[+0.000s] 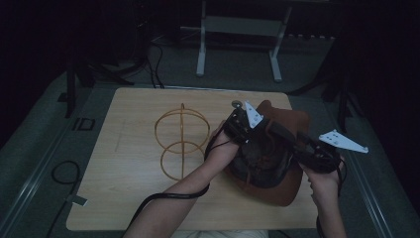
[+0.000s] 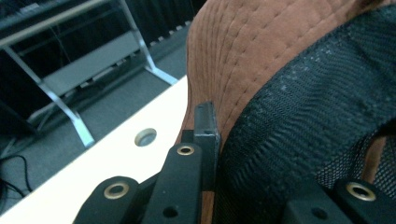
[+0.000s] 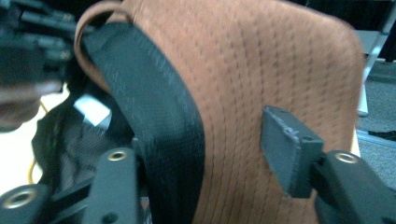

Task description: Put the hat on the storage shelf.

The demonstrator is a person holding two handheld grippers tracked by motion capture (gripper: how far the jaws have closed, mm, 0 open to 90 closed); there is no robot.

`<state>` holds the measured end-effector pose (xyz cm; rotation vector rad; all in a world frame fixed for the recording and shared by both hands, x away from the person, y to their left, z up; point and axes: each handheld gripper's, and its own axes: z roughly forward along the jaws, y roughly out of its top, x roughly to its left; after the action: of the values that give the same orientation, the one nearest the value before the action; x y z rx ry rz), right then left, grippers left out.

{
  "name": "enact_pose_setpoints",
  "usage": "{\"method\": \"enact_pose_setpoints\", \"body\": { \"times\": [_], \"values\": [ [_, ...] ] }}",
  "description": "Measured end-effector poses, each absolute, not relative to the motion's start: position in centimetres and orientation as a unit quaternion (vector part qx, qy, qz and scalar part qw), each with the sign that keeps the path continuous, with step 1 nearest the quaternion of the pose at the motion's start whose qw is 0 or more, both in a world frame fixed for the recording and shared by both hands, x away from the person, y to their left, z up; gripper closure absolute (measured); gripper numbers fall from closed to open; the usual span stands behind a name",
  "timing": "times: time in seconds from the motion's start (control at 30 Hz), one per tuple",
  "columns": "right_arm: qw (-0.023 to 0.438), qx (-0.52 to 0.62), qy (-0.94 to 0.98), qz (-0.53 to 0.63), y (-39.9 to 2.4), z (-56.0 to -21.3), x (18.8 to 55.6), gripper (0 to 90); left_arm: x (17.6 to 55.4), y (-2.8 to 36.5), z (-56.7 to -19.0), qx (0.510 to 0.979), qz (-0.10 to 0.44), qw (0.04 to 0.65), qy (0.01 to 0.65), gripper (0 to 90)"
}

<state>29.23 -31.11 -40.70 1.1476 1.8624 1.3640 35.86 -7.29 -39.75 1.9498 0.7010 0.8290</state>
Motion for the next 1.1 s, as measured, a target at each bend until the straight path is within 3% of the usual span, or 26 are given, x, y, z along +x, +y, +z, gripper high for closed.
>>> {"method": "enact_pose_setpoints", "body": {
  "times": [0.1,0.23,0.57,0.73,0.87,1.1],
  "values": [
    [0.265,0.414,0.695,0.525,-31.7,-40.4,27.9,40.2,35.9,-6.9,-39.4,0.774,0.338,0.450,0.288,86.2],
    [0.299,0.399,0.686,0.530,-33.5,-39.0,26.0,42.9,35.6,-6.1,-39.3,0.754,0.350,0.478,0.284,86.1],
    [0.337,0.430,0.685,0.482,-38.4,-38.8,27.2,48.3,34.1,-3.5,-39.2,0.732,0.317,0.561,0.222,85.9],
    [0.324,0.434,0.686,0.486,-38.9,-39.0,27.8,48.3,33.7,-2.9,-39.3,0.727,0.294,0.580,0.221,85.9],
    [0.315,0.428,0.693,0.488,-38.6,-39.1,28.4,48.6,33.3,-2.0,-39.5,0.724,0.268,0.617,0.154,85.8],
    [0.269,0.398,0.728,0.490,-36.0,-40.3,29.4,48.2,33.3,-1.4,-39.9,0.735,0.231,0.626,0.117,85.8]
  ]
}}
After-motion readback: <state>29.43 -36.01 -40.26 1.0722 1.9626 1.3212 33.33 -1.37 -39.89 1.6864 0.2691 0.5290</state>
